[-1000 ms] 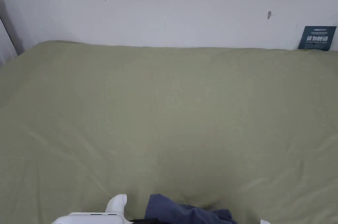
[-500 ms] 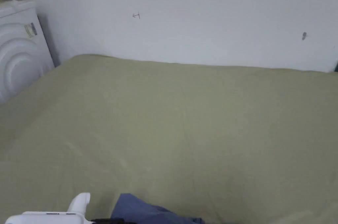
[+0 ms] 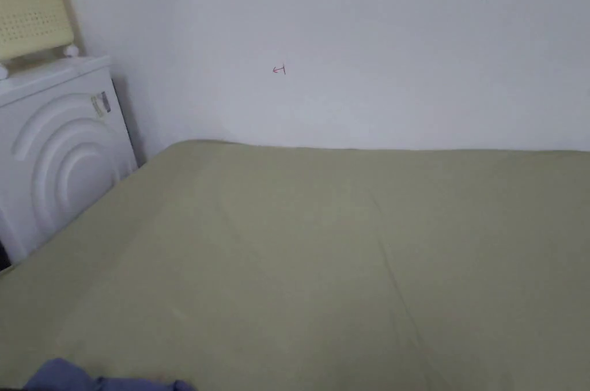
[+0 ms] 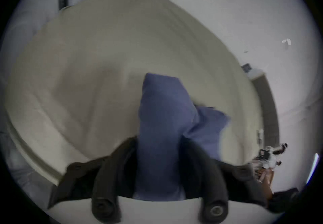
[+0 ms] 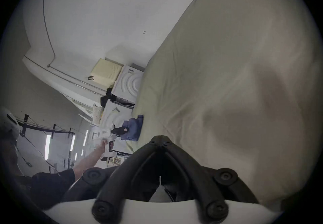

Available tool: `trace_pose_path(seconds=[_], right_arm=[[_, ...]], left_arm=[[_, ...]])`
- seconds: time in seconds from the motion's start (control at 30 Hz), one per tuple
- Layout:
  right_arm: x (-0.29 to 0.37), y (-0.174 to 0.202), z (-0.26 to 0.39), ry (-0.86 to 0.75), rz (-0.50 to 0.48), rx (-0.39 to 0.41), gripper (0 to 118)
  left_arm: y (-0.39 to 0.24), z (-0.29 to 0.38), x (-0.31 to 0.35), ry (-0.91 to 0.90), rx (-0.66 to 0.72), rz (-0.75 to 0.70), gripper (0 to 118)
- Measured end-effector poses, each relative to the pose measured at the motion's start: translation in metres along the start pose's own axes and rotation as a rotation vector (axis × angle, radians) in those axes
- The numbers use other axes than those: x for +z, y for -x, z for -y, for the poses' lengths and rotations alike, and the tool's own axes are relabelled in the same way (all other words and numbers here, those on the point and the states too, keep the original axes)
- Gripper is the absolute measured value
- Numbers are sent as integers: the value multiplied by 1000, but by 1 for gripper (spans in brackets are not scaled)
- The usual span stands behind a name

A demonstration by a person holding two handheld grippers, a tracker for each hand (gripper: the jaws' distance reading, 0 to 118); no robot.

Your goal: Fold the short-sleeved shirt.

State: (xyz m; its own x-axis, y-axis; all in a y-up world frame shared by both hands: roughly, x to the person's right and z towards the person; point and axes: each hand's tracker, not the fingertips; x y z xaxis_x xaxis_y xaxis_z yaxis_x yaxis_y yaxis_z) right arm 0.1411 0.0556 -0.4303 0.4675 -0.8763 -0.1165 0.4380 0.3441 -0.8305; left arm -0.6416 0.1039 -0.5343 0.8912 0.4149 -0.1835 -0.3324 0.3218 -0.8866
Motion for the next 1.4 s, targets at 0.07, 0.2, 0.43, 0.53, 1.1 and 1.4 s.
trace_pose_path(seconds=[0.07,0.2,0.43,0.53,1.1,1.4], right_arm=[[5,5,0,-2,19,9,1],[23,27,-12,-3,53,89,1],[56,81,-54,-70,116,394,1],[72,115,-70,-92,143,518,1],[123,198,-45,-676,880,863,2],[130,181,-31,-675,927,834,2]], left_arm=[[11,3,-1,23,43,-140,116],[11,16,57,-128,136,-133,115],[-153,66,167,-516,-126,-214,71],[-245,107,164,-602,-383,-236,0],[-529,261,46,-898,-521,-166,0],[-523,272,39,-857,-475,-182,0]])
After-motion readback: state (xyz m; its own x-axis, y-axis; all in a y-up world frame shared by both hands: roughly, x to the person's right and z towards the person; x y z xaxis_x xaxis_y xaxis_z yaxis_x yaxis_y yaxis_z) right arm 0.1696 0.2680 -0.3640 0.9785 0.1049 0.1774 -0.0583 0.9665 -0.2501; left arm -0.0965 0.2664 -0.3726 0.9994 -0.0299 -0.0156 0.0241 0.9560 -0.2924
